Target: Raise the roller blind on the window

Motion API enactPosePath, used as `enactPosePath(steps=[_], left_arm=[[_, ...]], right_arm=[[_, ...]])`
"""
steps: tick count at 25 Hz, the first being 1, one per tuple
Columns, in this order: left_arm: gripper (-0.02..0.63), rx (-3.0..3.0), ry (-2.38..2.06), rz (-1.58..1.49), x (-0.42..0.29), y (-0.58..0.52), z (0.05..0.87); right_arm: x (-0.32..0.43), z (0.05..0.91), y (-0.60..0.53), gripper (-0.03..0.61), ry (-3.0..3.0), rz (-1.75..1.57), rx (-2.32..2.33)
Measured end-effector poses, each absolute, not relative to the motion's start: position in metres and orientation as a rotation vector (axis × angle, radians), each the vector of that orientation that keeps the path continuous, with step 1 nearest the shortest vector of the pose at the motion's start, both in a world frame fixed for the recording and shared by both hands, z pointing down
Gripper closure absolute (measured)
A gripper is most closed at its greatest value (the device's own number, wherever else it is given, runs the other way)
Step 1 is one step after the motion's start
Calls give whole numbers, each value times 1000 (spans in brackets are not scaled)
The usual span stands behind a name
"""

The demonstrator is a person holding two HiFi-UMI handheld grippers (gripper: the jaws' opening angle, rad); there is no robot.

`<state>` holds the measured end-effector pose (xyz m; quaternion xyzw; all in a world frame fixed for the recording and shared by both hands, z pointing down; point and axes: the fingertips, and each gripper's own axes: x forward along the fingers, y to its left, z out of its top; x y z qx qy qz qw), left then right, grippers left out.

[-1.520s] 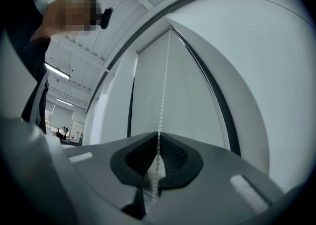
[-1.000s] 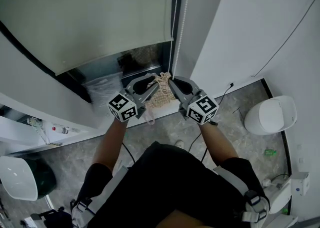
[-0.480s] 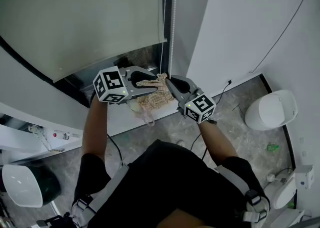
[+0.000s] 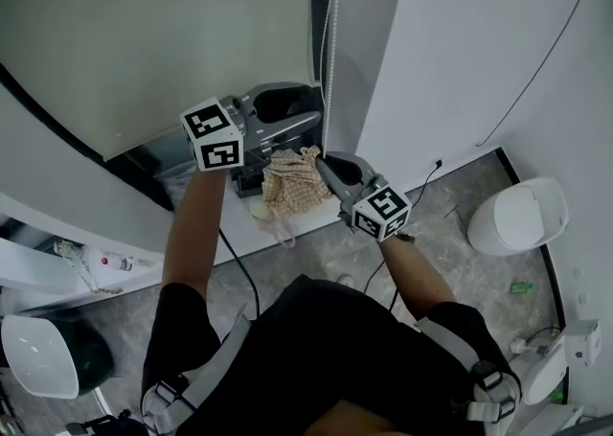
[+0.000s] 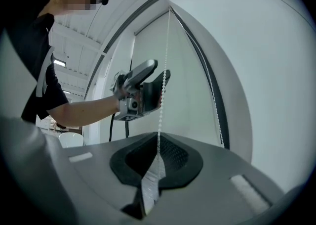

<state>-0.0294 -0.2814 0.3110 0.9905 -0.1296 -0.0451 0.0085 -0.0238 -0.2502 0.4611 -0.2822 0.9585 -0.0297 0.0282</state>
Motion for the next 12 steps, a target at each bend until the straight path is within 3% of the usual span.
enactPosePath(steps=[6,12], left_arm=[[419,2959,-331,-630,-21,-290,236],[422,3048,-294,-566,-4,-281,234]], right_arm=[[-22,462,-246,560,2939,-120,-866],[-26,466,-251,560,2940,-109,-869]])
